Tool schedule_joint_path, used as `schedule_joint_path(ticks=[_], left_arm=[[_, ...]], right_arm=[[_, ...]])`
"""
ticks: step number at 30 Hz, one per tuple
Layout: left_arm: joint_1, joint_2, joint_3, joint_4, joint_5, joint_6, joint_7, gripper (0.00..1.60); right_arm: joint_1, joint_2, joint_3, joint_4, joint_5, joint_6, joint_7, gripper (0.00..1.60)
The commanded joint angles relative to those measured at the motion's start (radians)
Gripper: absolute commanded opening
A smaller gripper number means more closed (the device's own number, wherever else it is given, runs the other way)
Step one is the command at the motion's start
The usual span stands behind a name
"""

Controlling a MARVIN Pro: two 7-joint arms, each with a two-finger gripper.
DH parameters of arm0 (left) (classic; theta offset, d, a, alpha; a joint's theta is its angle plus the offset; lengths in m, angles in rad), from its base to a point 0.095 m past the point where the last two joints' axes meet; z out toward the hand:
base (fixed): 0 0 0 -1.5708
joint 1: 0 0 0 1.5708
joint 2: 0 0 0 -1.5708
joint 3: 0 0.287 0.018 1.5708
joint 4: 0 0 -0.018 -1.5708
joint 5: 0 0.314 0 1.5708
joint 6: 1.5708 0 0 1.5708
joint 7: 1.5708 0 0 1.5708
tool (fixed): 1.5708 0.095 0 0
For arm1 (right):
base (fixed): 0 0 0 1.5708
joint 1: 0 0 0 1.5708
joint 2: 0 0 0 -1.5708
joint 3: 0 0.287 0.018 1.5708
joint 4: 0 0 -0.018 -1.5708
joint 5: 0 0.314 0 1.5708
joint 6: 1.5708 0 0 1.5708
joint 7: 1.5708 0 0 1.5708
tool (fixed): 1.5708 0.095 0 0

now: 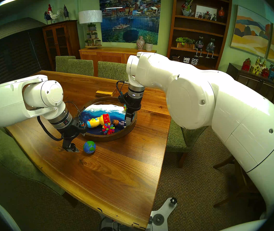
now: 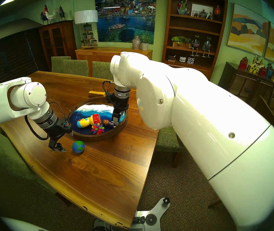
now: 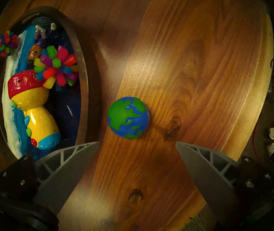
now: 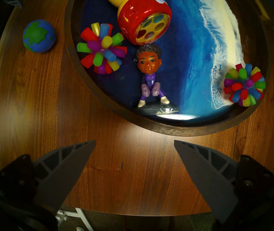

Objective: Put toys in center tray

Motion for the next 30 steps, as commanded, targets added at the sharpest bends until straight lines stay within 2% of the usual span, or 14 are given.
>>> schedule_joint_path(ticks=[1,14,30], left_arm=[[0.007,0.012,-0.016,-0.028,0.004,0.085,0.102,1.60],[0.035,-0.086,-0.038,0.083,-0.108,0.087,0.109,1.60],[0.088,-0.227,-0.041,0.249,-0.208,0.032,0.086,1.60]], right_arm=[[0.043,0.003,-0.005,0.027,-0.008,-0.001,0.068,1.60],[0.041,0.002,-0.002,0.030,-0.017,-0.001,0.070,1.60],[0.041,0.002,0.002,0.032,-0.023,-0.001,0.071,1.60]])
